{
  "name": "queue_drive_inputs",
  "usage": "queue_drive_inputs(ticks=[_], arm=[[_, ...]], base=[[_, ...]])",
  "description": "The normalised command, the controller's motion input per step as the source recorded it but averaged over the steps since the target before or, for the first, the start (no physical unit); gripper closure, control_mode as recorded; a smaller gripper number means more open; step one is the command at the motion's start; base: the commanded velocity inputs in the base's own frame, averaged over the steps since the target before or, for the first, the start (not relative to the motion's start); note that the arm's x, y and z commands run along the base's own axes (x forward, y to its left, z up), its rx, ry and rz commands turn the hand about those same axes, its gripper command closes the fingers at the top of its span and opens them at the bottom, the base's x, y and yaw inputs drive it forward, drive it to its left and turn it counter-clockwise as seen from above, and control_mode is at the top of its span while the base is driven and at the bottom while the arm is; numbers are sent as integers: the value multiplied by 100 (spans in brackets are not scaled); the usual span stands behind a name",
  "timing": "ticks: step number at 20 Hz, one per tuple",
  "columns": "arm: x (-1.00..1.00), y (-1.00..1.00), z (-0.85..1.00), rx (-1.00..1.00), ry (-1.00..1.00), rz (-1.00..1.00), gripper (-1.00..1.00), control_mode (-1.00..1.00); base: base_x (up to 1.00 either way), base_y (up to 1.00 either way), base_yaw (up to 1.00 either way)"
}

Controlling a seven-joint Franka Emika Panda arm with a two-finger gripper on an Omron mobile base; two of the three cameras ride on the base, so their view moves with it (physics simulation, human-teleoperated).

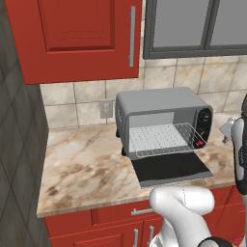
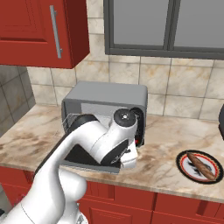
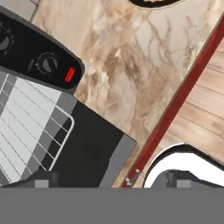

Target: Pull the toaster oven rack outwards. Pick up the baguette from the plate and place it on the toaster oven rack. Close the toaster oven door fully and set the temperature to the lowest setting.

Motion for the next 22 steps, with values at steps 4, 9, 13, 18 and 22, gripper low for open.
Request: queue_drive_inputs(ticks=[4,9,13,18,22], arm=[[46,-100,0,-6,13,0,-100,-100],[81,-87,-6,-14,21,0,-100,-100],[100,-61,-34,-19,26,5,-100,-100],[43,-74,-26,-6,6,18,-100,-100],[-19,-53,0,0,-3,25,-100,-100]], base=[[0,0,0],[0,0,0],[0,0,0],[0,0,0],[0,0,0]])
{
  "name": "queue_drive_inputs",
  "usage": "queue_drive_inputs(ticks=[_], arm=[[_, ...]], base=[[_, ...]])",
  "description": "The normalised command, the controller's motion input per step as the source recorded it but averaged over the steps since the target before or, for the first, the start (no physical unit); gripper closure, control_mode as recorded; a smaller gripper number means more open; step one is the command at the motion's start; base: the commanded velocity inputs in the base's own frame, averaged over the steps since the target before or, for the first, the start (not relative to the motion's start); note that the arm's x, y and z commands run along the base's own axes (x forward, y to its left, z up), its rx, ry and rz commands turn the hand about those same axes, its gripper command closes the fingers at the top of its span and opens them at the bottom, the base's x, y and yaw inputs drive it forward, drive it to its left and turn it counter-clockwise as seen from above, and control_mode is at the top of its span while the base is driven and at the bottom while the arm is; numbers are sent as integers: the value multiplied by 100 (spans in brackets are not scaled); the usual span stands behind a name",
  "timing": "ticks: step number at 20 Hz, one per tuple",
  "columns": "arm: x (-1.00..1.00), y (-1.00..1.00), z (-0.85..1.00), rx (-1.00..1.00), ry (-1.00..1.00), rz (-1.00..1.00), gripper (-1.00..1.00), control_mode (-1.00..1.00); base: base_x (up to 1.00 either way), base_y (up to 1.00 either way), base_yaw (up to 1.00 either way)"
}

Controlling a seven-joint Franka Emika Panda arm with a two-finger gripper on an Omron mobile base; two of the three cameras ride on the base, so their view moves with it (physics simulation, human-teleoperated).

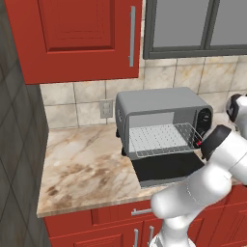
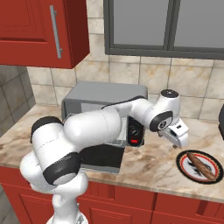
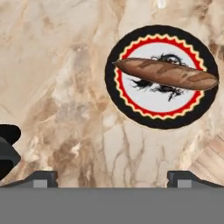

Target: Pull the toaster oven rack outwards. Pick up the baguette from the plate and place it on the toaster oven rack. Close the toaster oven door fully and set the temperature to the lowest setting.

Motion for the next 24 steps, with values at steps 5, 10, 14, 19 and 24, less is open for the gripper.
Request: queue_drive_inputs(ticks=[5,10,14,19,24], arm=[[-18,-28,0,0,-1,30,-100,-100],[-12,-2,-10,0,0,38,-100,-100],[-31,0,-35,-3,0,38,-100,-100],[-29,0,-58,-8,0,37,-100,-100],[-4,0,-22,-11,-5,30,-100,-100]], base=[[0,0,0],[0,0,0],[0,0,0],[0,0,0],[0,0,0]])
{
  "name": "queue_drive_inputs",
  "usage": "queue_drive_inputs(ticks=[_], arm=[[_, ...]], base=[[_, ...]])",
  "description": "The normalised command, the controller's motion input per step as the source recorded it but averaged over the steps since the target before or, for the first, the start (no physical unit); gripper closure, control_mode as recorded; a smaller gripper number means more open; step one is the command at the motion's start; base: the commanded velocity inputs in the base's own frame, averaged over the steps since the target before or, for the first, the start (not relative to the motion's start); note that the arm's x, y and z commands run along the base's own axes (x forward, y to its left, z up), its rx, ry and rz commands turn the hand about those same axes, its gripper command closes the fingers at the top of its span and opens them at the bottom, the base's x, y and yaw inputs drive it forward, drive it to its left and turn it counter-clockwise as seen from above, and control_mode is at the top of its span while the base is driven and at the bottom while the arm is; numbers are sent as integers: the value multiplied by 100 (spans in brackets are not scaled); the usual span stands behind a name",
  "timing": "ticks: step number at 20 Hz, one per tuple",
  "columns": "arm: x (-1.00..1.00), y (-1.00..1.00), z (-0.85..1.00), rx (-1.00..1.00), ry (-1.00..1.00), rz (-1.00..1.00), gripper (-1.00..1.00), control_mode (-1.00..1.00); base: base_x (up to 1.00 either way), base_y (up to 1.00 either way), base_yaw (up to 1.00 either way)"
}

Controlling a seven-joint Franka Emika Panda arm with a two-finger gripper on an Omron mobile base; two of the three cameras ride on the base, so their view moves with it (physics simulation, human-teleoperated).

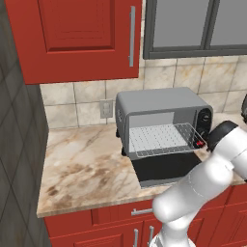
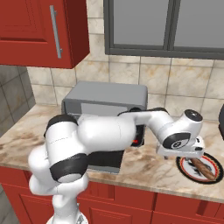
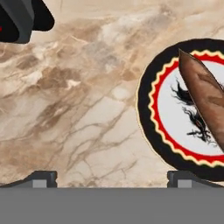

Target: Pull the toaster oven rack outwards. Pick up the baguette from the plate and place it on the toaster oven rack. Close the toaster oven door fully and set the temperature to the lowest setting.

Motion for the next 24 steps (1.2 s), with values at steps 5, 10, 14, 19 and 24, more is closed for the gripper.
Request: queue_drive_inputs(ticks=[5,10,14,19,24], arm=[[0,0,-1,-13,-2,22,-100,-100],[0,0,0,-13,0,19,-100,-100],[0,0,-11,-9,0,13,-100,-100],[0,-6,-20,-2,0,7,-100,-100],[7,-21,-5,0,0,3,-100,-100]], base=[[0,0,0],[0,0,0],[0,0,0],[0,0,0],[0,0,0]])
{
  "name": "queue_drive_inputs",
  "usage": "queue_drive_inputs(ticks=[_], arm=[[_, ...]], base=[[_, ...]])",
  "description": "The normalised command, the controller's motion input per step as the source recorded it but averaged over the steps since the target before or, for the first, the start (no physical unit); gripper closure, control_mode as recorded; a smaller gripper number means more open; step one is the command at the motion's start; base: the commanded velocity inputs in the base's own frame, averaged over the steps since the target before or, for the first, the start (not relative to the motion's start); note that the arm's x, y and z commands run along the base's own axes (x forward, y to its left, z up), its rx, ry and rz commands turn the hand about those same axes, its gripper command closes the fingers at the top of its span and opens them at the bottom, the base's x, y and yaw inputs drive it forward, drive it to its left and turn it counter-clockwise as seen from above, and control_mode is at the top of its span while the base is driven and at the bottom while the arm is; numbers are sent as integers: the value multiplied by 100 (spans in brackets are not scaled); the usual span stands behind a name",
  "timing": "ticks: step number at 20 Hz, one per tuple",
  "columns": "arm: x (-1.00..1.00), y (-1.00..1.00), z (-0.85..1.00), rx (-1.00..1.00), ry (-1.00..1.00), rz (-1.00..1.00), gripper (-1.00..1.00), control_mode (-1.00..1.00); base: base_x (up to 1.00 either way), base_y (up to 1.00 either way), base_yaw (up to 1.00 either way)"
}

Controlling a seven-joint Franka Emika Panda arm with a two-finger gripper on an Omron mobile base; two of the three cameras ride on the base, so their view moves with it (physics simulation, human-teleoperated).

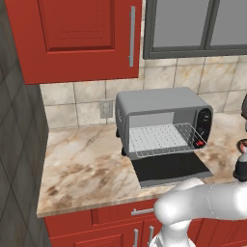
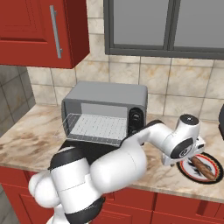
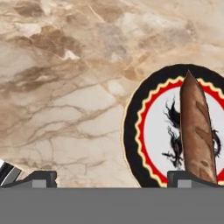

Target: Pull the toaster oven rack outwards. Pick up the baguette from the plate and place it on the toaster oven rack. Close the toaster oven door fully and set the temperature to the lowest setting.

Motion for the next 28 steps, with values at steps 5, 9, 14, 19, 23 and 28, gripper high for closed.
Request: queue_drive_inputs(ticks=[5,9,14,19,23,28], arm=[[23,-22,0,0,0,0,-100,-100],[16,-19,0,0,0,0,-100,-100],[11,-19,0,0,5,0,-100,-100],[14,-1,-2,0,3,-3,-100,-100],[16,0,-6,0,3,-7,-100,-100],[7,-1,-12,0,2,-6,-100,-100]], base=[[0,0,0],[0,0,0],[0,0,0],[0,0,0],[0,0,0],[0,0,0]])
